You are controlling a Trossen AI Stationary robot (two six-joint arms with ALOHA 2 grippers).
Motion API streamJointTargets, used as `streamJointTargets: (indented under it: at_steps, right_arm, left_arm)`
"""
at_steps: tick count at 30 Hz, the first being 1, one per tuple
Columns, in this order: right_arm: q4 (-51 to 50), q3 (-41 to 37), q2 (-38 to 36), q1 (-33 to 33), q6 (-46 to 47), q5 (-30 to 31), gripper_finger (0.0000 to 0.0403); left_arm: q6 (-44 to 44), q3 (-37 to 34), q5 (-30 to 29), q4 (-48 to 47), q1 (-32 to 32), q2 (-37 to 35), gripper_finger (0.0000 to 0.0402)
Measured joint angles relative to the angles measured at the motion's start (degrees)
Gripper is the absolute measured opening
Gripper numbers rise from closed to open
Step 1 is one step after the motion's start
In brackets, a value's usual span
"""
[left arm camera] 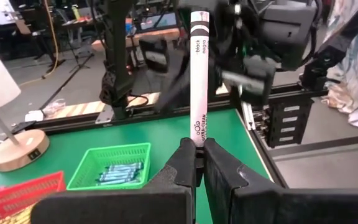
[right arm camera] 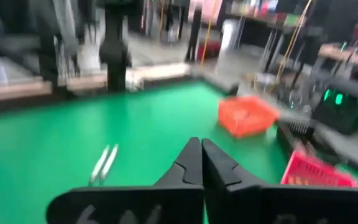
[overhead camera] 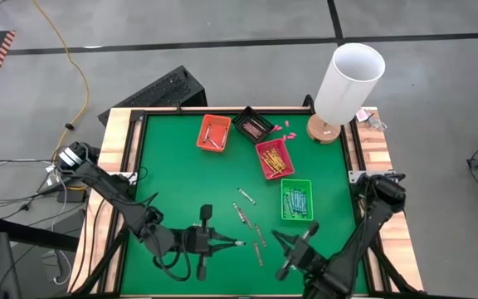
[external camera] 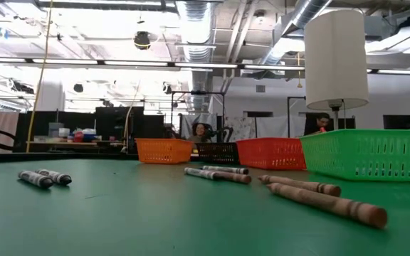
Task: Sort crayons
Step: Put the black crayon into the orange bin
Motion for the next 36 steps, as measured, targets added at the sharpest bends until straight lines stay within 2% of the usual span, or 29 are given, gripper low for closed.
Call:
streamJointTargets:
  at_steps: [3,9,13,16,19,22,24,26,28,31,36]
  right_arm:
    - [11.8,0.0,0.1,-1.7,-13.9,-5.5,0.0002]
    - [39.3,-0.7,0.1,-5.9,-47.7,-14.3,0.0001]
    - [52.2,-0.7,0.1,-7.7,-67.0,-15.8,0.0001]
    - [60.9,-0.7,-0.2,-8.6,-83.1,-17.0,0.0001]
    - [64.8,-0.8,-1.7,-9.9,-95.4,-26.0,0.0001]
    - [67.3,-2.4,-4.9,-13.7,-100.5,-42.3,0.0001]
    - [73.4,-6.4,-7.5,-17.8,-100.9,-53.5,0.0001]
    - [82.0,-11.8,-9.7,-21.5,-100.3,-61.1,0.0000]
    - [89.7,-17.8,-12.2,-24.4,-99.7,-63.5,0.0000]
    - [96.0,-26.3,-17.9,-26.5,-99.6,-64.0,0.0000]
    - [98.0,-40.3,-30.9,-27.1,-97.4,-64.3,0.0001]
  left_arm:
    - [-0.1,0.0,0.1,0.0,-0.3,0.0,0.0000]
    - [0.7,0.0,0.9,-0.1,-1.4,-0.2,0.0000]
    - [4.5,0.0,0.6,-0.2,-2.6,-1.9,0.0000]
    - [7.9,0.0,-3.0,-2.5,-4.2,-4.8,0.0000]
    - [8.8,0.0,-8.5,-5.8,-5.9,-8.7,0.0000]
    - [8.9,0.0,-10.8,-8.9,-7.0,-11.8,0.0000]
    - [8.9,-1.1,-11.0,-9.0,-7.2,-13.3,0.0002]
    - [8.5,-2.7,-11.2,-8.9,-7.2,-14.5,0.0002]
    - [7.4,-5.4,-12.2,-9.1,-7.2,-15.7,0.0002]
    - [4.4,-10.3,-14.3,-8.6,-7.1,-17.9,0.0002]
    - [3.2,-20.2,-15.3,1.3,-6.6,-23.8,0.0001]
